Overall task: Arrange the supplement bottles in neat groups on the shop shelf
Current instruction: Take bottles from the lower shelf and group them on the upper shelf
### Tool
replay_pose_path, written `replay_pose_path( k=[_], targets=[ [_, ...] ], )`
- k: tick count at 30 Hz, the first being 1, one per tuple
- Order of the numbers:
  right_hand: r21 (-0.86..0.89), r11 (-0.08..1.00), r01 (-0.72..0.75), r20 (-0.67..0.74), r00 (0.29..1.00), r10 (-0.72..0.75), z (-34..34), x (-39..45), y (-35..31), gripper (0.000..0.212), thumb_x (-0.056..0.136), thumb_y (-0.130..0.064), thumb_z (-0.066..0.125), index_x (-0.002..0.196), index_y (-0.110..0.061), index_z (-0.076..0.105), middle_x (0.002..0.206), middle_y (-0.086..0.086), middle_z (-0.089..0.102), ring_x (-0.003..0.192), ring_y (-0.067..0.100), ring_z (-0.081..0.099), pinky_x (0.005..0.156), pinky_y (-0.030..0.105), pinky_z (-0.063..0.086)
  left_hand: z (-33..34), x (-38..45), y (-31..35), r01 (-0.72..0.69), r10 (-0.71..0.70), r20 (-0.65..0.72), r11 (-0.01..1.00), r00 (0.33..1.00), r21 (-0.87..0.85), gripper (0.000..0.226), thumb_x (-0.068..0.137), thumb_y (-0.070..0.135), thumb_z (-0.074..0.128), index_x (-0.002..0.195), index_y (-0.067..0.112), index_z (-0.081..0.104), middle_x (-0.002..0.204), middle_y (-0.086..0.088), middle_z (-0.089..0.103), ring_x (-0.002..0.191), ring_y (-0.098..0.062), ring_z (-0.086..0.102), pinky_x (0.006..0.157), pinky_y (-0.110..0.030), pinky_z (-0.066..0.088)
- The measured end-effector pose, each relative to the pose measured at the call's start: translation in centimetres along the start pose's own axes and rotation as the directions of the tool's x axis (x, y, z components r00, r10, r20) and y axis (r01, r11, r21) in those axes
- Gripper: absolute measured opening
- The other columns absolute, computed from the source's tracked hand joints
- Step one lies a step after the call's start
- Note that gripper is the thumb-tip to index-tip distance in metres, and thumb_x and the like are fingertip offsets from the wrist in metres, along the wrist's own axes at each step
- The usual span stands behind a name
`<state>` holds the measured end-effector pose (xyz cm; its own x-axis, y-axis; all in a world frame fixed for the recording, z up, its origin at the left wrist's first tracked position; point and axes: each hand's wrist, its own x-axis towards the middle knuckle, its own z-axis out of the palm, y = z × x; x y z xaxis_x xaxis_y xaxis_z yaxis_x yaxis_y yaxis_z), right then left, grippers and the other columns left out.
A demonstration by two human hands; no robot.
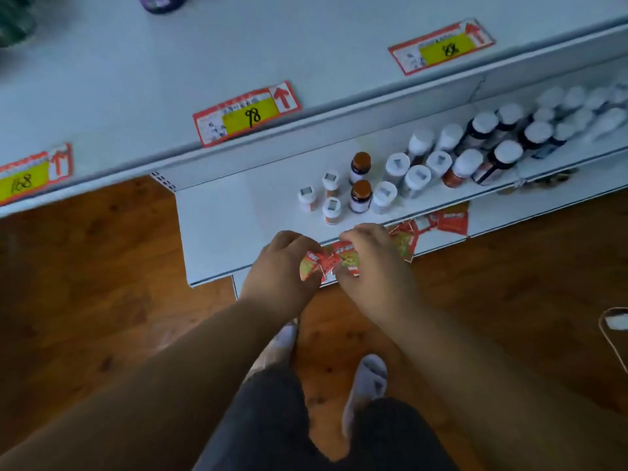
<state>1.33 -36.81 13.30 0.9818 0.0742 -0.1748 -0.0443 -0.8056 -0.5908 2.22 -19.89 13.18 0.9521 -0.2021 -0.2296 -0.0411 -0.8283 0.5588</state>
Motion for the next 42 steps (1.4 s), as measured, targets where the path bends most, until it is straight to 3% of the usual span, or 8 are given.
replay_pose_path(
  k=[8, 15, 19, 23, 32, 34, 38, 42],
  targets=[
    [0.140, 0.975, -0.173, 0.063, 0.984, 0.165, 11.2, 8.0, 7.0, 0.040, 0.094, -0.021, 0.063, 0.132, -0.025, 0.053, 0.135, 0.000, 0.052, 0.117, 0.018, 0.058, 0.086, 0.019, 0.039, 8.2, 10.9, -8.0, 0.196, -0.199, -0.077, 0.979, 0.977, -0.050, 0.019, 0.088, 0.025, 0.067, 0.104, 0.033, 0.069, 0.126, 0.010, 0.051, 0.110, -0.010, 0.056, 0.086, -0.019, 0.039],
    [0.255, 0.944, -0.209, 0.007, 0.977, 0.214, 14.2, 11.2, 8.4, 0.033, 0.098, -0.018, 0.056, 0.130, -0.026, 0.054, 0.134, -0.002, 0.056, 0.118, 0.015, 0.058, 0.086, 0.018, 0.035, 10.1, 19.4, -10.0, 0.245, -0.266, -0.162, 0.959, 0.950, -0.140, 0.066, 0.085, 0.040, 0.072, 0.141, 0.033, 0.037, 0.142, 0.000, 0.047, 0.119, -0.023, 0.056, 0.096, -0.042, 0.052],
    [0.303, 0.928, -0.218, -0.016, 0.972, 0.234, 14.6, 12.2, 8.1, 0.034, 0.097, -0.016, 0.057, 0.131, -0.024, 0.054, 0.137, -0.002, 0.056, 0.120, 0.016, 0.059, 0.090, 0.016, 0.036, 10.8, 21.5, -10.1, 0.274, -0.296, -0.138, 0.948, 0.945, -0.160, 0.057, 0.086, 0.041, 0.071, 0.135, 0.033, 0.045, 0.130, 0.002, 0.057, 0.106, -0.022, 0.058, 0.083, -0.036, 0.055],
    [0.345, 0.912, -0.222, -0.030, 0.968, 0.248, 15.2, 12.8, 7.8, 0.033, 0.098, -0.017, 0.057, 0.130, -0.024, 0.054, 0.138, -0.002, 0.056, 0.121, 0.018, 0.059, 0.095, 0.021, 0.041, 11.0, 21.6, -10.3, 0.266, -0.281, -0.145, 0.957, 0.949, -0.119, 0.035, 0.090, 0.034, 0.066, 0.122, 0.027, 0.053, 0.113, 0.005, 0.061, 0.091, -0.019, 0.056, 0.067, -0.026, 0.043],
    [0.513, 0.811, -0.280, 0.122, 0.959, 0.254, 11.8, 8.5, 4.2, 0.034, 0.099, -0.035, 0.055, 0.132, -0.029, 0.050, 0.129, -0.006, 0.057, 0.100, 0.008, 0.058, 0.078, 0.024, 0.049, 3.3, 9.6, -8.6, 0.351, -0.346, 0.086, 0.849, 0.934, -0.396, 0.035, 0.102, 0.026, 0.054, 0.136, 0.025, 0.051, 0.118, 0.005, 0.063, 0.097, -0.009, 0.067, 0.087, -0.029, 0.058],
    [0.587, 0.751, -0.302, 0.200, 0.953, 0.227, 9.3, 6.2, 2.3, 0.031, 0.098, -0.034, 0.056, 0.128, -0.033, 0.051, 0.121, -0.008, 0.061, 0.097, 0.008, 0.061, 0.073, 0.024, 0.053, 1.2, 6.5, -6.4, 0.394, -0.366, 0.161, 0.759, 0.917, -0.518, 0.036, 0.103, 0.022, 0.052, 0.138, 0.022, 0.050, 0.119, 0.003, 0.064, 0.102, -0.011, 0.067, 0.085, -0.023, 0.058],
    [0.855, 0.376, -0.358, 0.271, 0.925, 0.266, 2.2, 0.4, -1.1, 0.022, 0.091, -0.011, 0.067, 0.107, -0.023, 0.058, 0.096, 0.005, 0.069, 0.079, 0.018, 0.069, 0.066, 0.034, 0.055, -2.6, 0.8, 0.0, 0.329, -0.333, 0.167, 0.522, 0.928, -0.787, 0.026, 0.103, 0.009, 0.049, 0.127, 0.016, 0.052, 0.097, -0.009, 0.068, 0.090, -0.026, 0.068, 0.084, -0.038, 0.056],
    [0.898, 0.327, -0.294, 0.247, 0.952, 0.180, -5.5, -4.7, -3.6, 0.024, 0.088, -0.006, 0.069, 0.104, -0.017, 0.054, 0.093, 0.017, 0.069, 0.077, 0.026, 0.068, 0.069, 0.037, 0.055, -5.6, -4.4, 7.1, 0.206, -0.327, 0.038, 0.499, 0.944, -0.842, 0.015, 0.104, 0.017, 0.048, 0.112, 0.024, 0.059, 0.086, -0.007, 0.074, 0.086, -0.026, 0.073, 0.088, -0.047, 0.058]
  ],
)
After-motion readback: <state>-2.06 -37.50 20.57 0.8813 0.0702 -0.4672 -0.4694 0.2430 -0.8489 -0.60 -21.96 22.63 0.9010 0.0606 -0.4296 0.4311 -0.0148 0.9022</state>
